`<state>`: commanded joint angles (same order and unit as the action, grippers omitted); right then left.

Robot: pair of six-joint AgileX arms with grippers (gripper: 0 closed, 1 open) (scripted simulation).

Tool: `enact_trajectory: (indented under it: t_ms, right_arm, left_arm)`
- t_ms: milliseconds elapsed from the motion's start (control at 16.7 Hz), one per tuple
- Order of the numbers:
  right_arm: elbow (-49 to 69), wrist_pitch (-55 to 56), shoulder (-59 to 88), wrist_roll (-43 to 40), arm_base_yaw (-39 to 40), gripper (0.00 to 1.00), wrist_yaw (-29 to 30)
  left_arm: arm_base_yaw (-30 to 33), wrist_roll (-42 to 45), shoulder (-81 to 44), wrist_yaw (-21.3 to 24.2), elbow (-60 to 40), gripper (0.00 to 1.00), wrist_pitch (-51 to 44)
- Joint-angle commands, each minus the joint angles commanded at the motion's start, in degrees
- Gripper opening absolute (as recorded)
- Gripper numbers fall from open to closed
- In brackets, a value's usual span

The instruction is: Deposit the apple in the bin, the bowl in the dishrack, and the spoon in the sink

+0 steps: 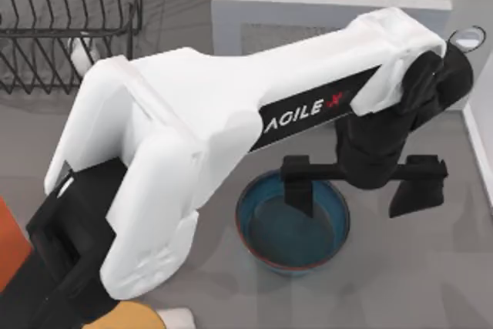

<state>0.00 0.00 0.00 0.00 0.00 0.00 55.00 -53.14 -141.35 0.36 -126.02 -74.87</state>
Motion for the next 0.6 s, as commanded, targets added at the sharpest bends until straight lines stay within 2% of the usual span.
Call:
enact_trajectory:
  t_ms: [240, 480, 600]
  right_arm:
    - [0.0, 0.0, 0.0, 0.0, 0.0, 1.0, 0.0]
    - [0.0, 0.0, 0.0, 0.0, 0.0, 1.0, 0.0]
    - [0.0, 0.0, 0.0, 0.0, 0.0, 1.0, 0.0]
  left_arm:
    - [0.1, -0.1, 0.5, 0.0, 7.6, 1.0, 7.3]
    - [0.1, -0.1, 0.5, 0.0, 7.9, 1.0, 7.7]
    - [0.1, -0.1, 0.5, 0.0, 7.9, 0.85, 7.7]
